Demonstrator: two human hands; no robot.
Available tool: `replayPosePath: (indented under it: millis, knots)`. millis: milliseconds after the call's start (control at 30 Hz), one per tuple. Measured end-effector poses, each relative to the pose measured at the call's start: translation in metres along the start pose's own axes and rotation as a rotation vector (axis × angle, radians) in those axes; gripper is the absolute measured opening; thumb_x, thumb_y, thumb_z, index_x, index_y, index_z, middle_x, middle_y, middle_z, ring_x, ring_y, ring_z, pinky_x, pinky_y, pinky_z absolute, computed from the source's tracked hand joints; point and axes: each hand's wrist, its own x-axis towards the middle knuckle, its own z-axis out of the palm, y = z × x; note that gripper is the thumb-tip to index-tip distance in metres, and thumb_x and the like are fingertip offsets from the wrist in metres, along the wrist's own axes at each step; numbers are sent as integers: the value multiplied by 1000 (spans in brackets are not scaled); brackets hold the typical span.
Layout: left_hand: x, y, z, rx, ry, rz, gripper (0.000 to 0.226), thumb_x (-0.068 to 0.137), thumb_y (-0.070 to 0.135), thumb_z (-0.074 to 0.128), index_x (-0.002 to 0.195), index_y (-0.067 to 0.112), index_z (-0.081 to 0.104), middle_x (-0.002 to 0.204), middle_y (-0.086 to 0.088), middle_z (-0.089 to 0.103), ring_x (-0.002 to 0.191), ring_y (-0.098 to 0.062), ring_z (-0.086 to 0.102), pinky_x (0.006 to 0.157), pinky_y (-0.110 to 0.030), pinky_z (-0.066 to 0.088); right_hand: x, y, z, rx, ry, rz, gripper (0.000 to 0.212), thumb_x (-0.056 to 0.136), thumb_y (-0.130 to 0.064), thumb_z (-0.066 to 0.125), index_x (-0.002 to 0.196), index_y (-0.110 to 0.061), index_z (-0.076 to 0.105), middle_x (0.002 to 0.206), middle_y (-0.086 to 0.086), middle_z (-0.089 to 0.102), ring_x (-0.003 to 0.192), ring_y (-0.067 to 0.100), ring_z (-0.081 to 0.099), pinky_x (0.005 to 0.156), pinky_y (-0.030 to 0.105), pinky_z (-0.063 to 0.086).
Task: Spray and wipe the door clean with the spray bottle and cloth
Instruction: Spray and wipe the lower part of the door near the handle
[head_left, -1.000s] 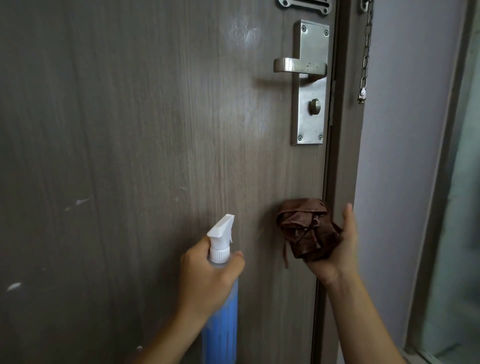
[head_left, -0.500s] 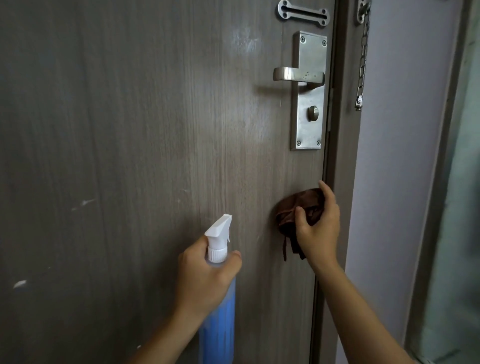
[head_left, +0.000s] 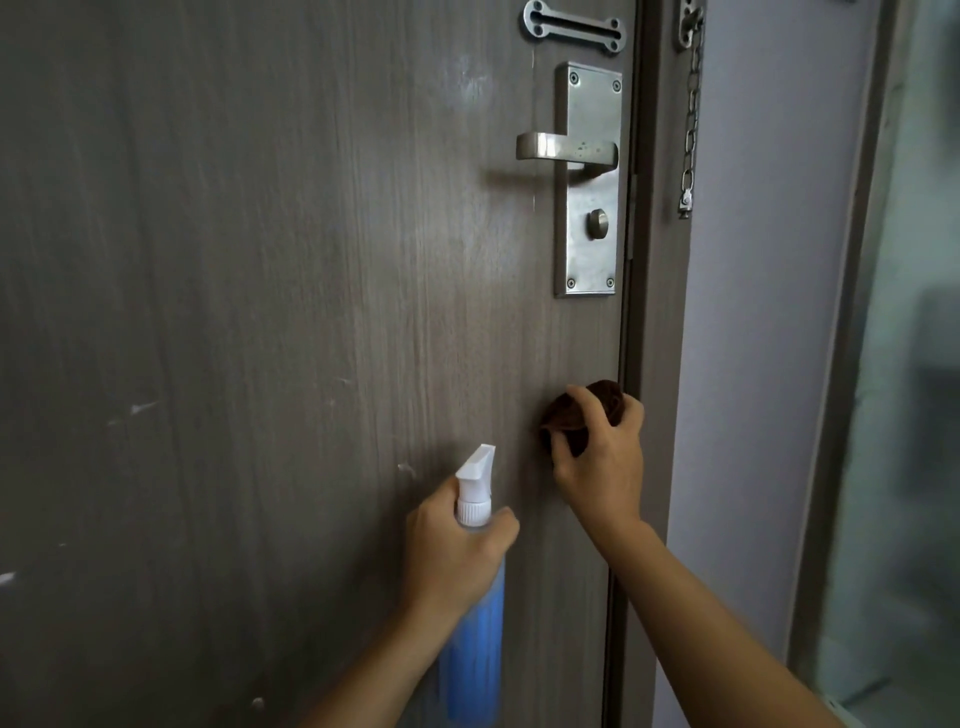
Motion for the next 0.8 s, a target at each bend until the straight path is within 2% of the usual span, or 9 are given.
replayPosePath:
  millis: [133, 233, 300, 400, 467, 600, 733, 800]
  knots:
    - [4, -1, 9, 21, -20, 3, 35, 59, 44, 63, 71, 11, 61, 54, -1, 57, 43, -4, 47, 43, -21, 38, 9, 7, -8, 37, 59, 18, 60, 81, -16, 83, 132, -33, 56, 141, 6, 36, 114, 33, 58, 86, 36, 58]
    - [2, -4, 10, 41, -15, 7, 31, 60, 43, 65, 73, 15, 61, 58, 0, 61, 44, -5, 51, 44, -25, 42, 15, 13, -12, 44, 99, 34, 59, 81, -13, 83, 130, -33, 57, 140, 4, 36, 112, 31, 58, 85, 26, 50]
    - [1, -5, 10, 8, -4, 8, 31, 61, 43, 66, 74, 15, 61, 58, 0, 61, 44, -4, 50, 44, -27, 43, 20, 14, -13, 60, 108, 48, 57, 82, -11, 82, 128, -33, 57, 140, 3, 36, 112, 29, 57, 85, 24, 48]
    - [5, 1, 13, -61, 24, 23, 30, 61, 44, 66, 72, 16, 60, 54, 6, 57, 45, -2, 49, 43, -18, 38, 28, 9, -10, 74, 104, 51, 53, 83, -11, 78, 128, -31, 59, 139, 7, 37, 110, 29, 58, 83, 35, 58]
    - [9, 6, 14, -72, 26, 41, 28, 62, 45, 65, 71, 20, 61, 53, 11, 56, 45, -1, 50, 44, -15, 38, 32, 5, -7, 94, 100, 30, 50, 83, -19, 73, 129, -31, 58, 137, 6, 37, 107, 26, 57, 81, 42, 60]
    - [11, 9, 13, -93, 6, 54, 27, 62, 45, 65, 76, 22, 64, 57, 10, 60, 48, -1, 54, 46, -16, 41, 42, 0, 1, 152, 108, 38, 55, 91, -42, 68, 142, -35, 49, 140, 5, 38, 115, 25, 56, 90, 44, 59]
    - [8, 0, 5, -96, 44, 51, 20, 64, 42, 70, 76, 26, 65, 59, 11, 62, 49, 0, 56, 48, -14, 42, 56, 2, 11, 193, 131, 45, 60, 93, -39, 71, 146, -31, 43, 141, 7, 40, 119, 26, 54, 96, 48, 56]
    - [8, -4, 0, -95, 51, 58, 14, 67, 34, 73, 75, 28, 64, 57, 12, 61, 49, 1, 55, 48, -13, 41, 55, 3, 17, 121, 136, 18, 57, 95, -42, 65, 145, -29, 42, 142, 12, 40, 123, 30, 48, 100, 49, 52]
